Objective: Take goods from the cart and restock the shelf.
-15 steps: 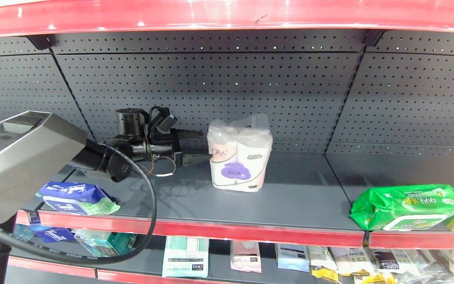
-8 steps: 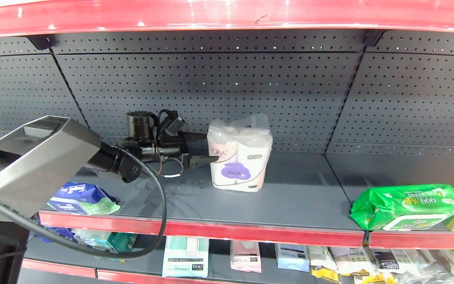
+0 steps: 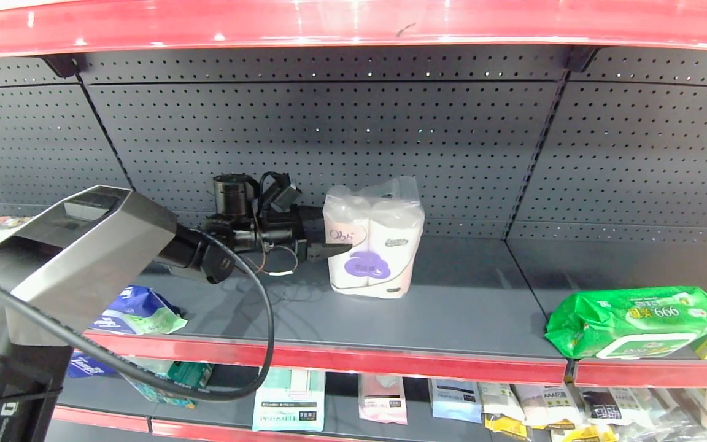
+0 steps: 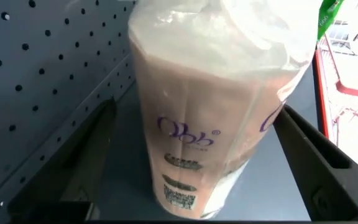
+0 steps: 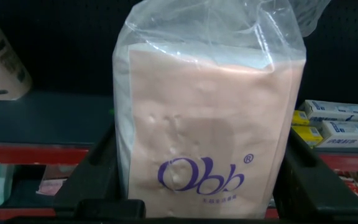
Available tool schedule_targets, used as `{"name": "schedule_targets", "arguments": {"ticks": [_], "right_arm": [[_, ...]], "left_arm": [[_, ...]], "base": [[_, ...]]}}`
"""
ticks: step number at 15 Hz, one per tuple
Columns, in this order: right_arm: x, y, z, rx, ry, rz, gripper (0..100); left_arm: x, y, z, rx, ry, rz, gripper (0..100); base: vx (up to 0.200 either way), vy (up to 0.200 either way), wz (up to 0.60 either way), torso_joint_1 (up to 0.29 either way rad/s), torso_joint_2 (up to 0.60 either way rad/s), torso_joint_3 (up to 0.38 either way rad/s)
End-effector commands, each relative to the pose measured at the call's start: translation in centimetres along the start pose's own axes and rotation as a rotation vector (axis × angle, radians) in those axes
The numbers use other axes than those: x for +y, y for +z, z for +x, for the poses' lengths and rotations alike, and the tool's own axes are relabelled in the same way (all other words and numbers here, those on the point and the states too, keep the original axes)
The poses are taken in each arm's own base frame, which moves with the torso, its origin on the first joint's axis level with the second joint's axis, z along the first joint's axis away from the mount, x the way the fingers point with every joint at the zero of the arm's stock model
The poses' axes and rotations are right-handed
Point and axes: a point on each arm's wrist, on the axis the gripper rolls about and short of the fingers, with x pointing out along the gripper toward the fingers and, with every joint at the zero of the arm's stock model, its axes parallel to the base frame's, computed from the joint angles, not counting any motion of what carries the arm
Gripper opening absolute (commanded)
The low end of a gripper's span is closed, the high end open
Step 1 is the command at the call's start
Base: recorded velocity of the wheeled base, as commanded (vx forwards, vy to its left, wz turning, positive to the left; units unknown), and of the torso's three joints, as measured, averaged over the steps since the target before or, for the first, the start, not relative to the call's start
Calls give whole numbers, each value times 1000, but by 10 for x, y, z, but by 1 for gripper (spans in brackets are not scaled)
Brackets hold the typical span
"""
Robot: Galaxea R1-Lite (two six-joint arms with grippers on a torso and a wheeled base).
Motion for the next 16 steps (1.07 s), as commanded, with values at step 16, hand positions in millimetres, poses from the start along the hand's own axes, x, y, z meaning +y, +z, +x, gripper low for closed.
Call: {"name": "schedule_targets", "arguments": {"ticks": [16], "right_arm": [[0, 1, 1, 4, 1, -1, 0]], "left_arm": [[-10, 0, 40, -24, -78, -30, 100]], "base": [[0, 0, 0, 0, 0, 0]]}}
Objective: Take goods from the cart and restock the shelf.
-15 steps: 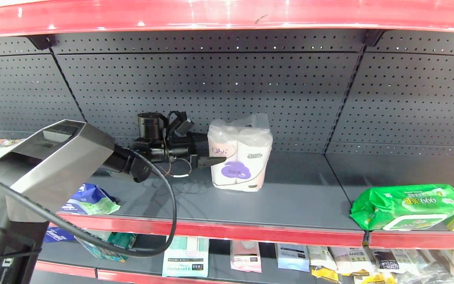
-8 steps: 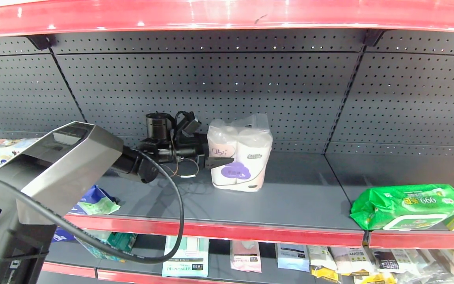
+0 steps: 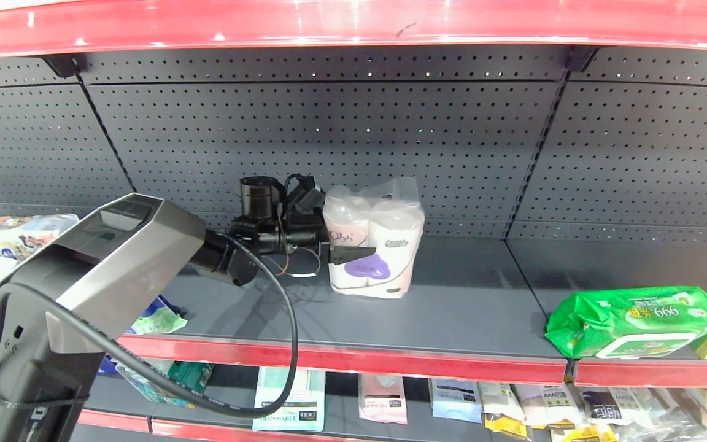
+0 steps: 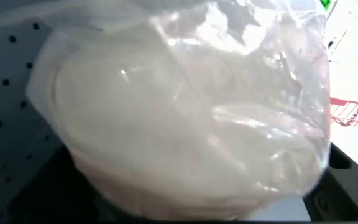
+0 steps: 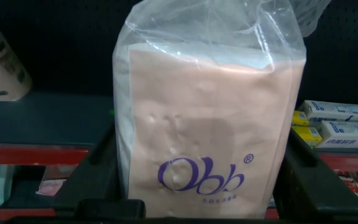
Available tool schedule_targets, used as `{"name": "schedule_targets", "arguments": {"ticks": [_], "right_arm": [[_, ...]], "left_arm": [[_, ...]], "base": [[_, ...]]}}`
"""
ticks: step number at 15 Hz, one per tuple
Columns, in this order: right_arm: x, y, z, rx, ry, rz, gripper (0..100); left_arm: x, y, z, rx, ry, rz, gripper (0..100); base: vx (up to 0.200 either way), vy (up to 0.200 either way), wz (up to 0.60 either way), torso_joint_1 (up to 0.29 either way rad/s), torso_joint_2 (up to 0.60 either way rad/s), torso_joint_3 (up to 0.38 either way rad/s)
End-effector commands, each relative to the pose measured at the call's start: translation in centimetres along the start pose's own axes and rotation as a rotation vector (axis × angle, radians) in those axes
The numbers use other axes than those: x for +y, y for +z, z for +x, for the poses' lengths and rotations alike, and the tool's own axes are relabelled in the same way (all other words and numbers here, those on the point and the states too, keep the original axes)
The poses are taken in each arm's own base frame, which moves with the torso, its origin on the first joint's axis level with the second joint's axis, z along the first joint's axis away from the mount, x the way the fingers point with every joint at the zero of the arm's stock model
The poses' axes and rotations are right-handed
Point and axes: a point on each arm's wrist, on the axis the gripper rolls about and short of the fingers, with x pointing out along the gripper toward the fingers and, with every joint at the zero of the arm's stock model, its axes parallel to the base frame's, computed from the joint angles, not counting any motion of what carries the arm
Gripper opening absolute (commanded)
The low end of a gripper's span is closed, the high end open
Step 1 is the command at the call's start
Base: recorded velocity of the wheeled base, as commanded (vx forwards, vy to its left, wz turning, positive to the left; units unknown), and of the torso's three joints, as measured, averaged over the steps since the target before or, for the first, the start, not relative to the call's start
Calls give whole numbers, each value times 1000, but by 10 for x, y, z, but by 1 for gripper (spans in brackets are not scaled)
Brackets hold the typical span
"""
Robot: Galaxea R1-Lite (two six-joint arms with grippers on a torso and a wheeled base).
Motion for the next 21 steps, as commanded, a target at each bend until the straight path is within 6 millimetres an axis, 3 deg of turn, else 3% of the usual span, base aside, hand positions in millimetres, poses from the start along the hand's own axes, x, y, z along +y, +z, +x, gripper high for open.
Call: {"name": "schedule_targets", "arguments": {"ticks": [1, 10, 11, 17, 21], "right_arm": [[0, -1, 1, 4, 1, -2, 0], [0, -1, 1, 7, 1, -3, 0], [0, -1, 1, 7, 1, -3, 0], [0, 0, 0, 3, 1, -2, 0], [0, 1, 1, 1, 0, -1, 0]], "left_arm": [[-1, -1, 2, 1, -7, -2, 100], [-1, 2, 8, -2, -15, 3, 100], [0, 2, 8, -3, -15, 4, 0], [-3, 3, 7, -1, -23, -18, 0], [-20, 20, -11, 7, -47, -41, 0]], "base": [[0, 0, 0, 0, 0, 0], [0, 0, 0, 0, 0, 0], [0, 0, 0, 0, 0, 0], [0, 0, 0, 0, 0, 0], [0, 0, 0, 0, 0, 0]]}}
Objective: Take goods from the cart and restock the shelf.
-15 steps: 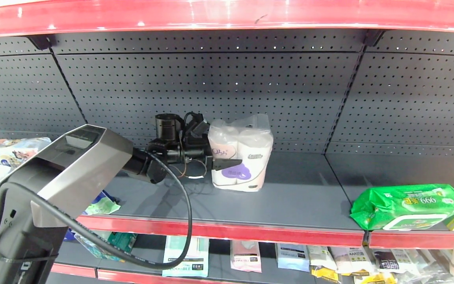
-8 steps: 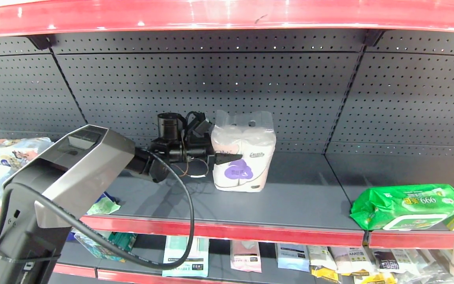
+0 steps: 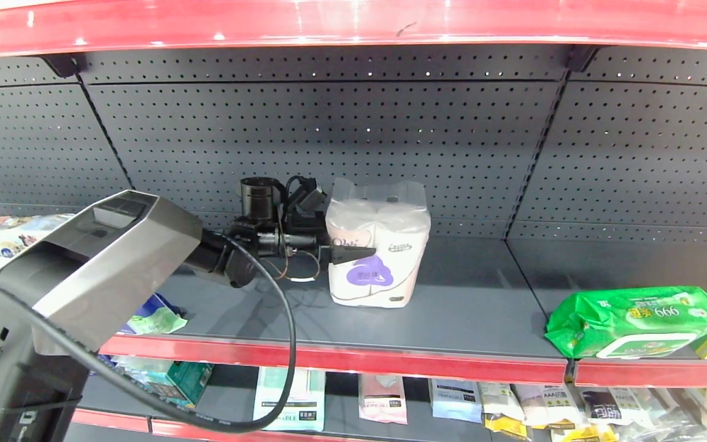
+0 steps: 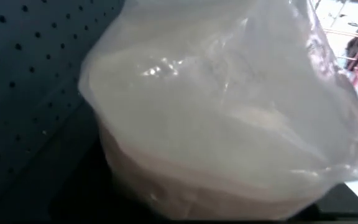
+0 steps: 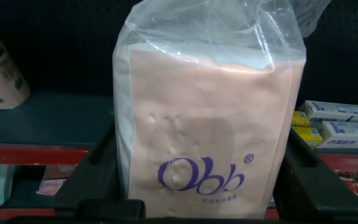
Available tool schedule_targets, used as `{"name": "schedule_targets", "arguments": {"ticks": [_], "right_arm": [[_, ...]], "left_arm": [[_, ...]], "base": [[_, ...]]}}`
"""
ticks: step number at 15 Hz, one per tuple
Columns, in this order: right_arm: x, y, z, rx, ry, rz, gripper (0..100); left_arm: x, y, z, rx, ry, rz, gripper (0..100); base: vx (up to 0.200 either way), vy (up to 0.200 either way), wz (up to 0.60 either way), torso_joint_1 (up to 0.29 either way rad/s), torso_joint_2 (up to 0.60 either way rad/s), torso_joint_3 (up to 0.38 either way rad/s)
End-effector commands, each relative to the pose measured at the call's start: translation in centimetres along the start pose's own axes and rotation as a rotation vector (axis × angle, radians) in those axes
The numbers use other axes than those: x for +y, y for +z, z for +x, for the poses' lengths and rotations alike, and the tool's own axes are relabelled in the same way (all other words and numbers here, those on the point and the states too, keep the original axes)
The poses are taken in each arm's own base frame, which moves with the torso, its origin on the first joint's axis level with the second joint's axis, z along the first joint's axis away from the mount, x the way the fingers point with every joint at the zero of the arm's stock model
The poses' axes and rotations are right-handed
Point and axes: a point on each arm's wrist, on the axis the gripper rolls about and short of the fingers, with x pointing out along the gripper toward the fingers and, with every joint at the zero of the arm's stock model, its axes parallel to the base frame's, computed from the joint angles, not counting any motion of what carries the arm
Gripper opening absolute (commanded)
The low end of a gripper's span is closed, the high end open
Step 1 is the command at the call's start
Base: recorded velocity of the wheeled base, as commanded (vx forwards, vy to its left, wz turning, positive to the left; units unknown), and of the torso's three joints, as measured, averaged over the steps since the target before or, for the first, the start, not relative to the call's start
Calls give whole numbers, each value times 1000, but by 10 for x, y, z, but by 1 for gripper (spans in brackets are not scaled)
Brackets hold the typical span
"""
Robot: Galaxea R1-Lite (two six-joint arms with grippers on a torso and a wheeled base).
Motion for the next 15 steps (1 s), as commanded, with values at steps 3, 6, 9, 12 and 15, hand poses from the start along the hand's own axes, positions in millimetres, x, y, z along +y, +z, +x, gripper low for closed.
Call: {"name": "schedule_targets", "arguments": {"ticks": [3, 6, 9, 12, 15], "right_arm": [[0, 1, 1, 0, 1, -1, 0], [0, 2, 1, 1, 1, -1, 0], [0, 4, 2, 1, 2, -1, 0], [0, 4, 3, 2, 3, -2, 0], [0, 4, 3, 2, 3, -2, 0]], "left_arm": [[-15, 13, -25, -4, 22, 7, 0], [-29, 4, -39, -10, 24, 11, 0], [-39, -9, -46, -9, 30, 11, 0], [-49, -17, -51, -8, 27, 5, 0], [-53, -18, -58, -11, 19, 0, 0]], "base": [[0, 0, 0, 0, 0, 0], [0, 0, 0, 0, 0, 0], [0, 0, 0, 0, 0, 0], [0, 0, 0, 0, 0, 0], [0, 0, 0, 0, 0, 0]]}}
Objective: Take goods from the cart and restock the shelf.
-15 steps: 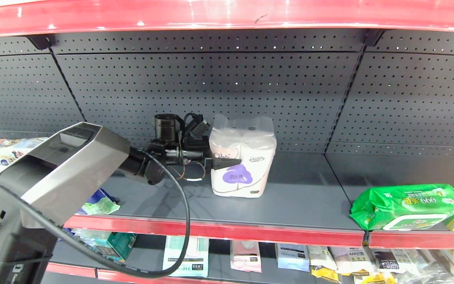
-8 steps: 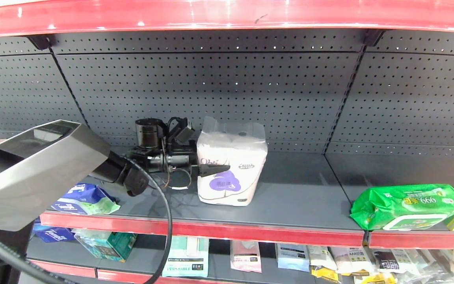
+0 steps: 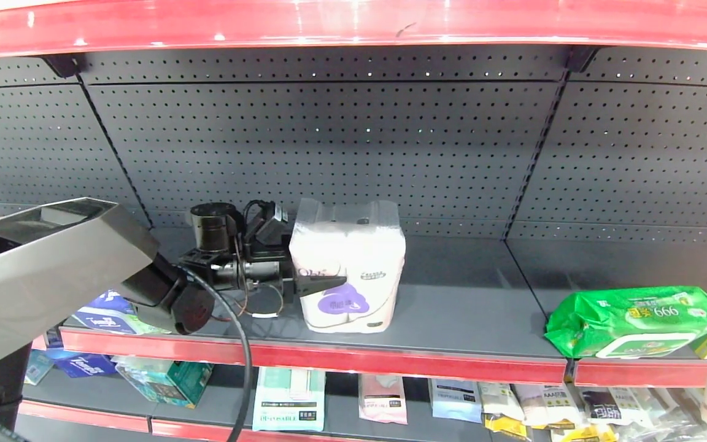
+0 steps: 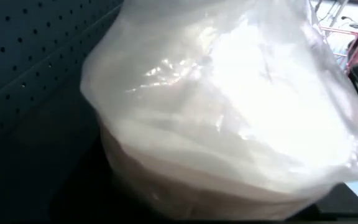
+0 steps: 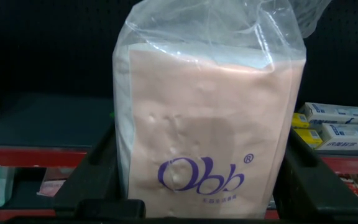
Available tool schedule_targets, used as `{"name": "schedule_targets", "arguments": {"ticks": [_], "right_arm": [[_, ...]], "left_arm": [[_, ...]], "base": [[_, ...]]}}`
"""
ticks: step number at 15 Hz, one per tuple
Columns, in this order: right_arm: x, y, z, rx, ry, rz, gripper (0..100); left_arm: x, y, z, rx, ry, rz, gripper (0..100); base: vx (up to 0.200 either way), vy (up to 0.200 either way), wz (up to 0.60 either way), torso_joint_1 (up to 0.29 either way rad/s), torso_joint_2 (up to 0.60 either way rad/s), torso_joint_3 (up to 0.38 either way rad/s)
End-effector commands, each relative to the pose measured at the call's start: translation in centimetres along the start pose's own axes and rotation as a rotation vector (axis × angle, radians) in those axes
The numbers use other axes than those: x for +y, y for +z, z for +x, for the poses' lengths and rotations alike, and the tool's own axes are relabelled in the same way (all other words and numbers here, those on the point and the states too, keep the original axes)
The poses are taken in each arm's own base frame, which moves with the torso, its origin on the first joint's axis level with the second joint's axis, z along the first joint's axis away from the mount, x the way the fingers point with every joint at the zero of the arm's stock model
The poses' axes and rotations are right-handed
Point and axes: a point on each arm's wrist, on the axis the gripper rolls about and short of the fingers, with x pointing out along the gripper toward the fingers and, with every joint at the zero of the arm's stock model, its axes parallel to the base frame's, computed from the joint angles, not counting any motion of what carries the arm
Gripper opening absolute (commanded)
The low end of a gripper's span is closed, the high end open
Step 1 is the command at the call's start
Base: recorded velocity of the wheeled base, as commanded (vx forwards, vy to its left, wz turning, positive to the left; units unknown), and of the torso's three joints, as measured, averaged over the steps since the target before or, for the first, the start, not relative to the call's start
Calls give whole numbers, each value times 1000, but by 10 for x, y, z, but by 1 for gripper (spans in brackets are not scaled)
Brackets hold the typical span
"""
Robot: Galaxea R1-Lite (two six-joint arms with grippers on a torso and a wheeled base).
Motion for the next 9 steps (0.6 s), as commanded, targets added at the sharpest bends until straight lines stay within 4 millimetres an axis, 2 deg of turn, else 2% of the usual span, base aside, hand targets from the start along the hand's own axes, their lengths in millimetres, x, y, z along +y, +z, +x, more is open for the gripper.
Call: {"name": "schedule_targets", "arguments": {"ticks": [1, 9], "right_arm": [[0, 0, 0, 3, 1, -1, 0], [0, 0, 0, 1, -1, -1, 0]], "left_arm": [[-3, 3, -6, 1, 2, -9, 0], [-17, -4, -19, 2, -21, -26, 0]], "base": [[0, 0, 0, 0, 0, 0], [0, 0, 0, 0, 0, 0]]}}
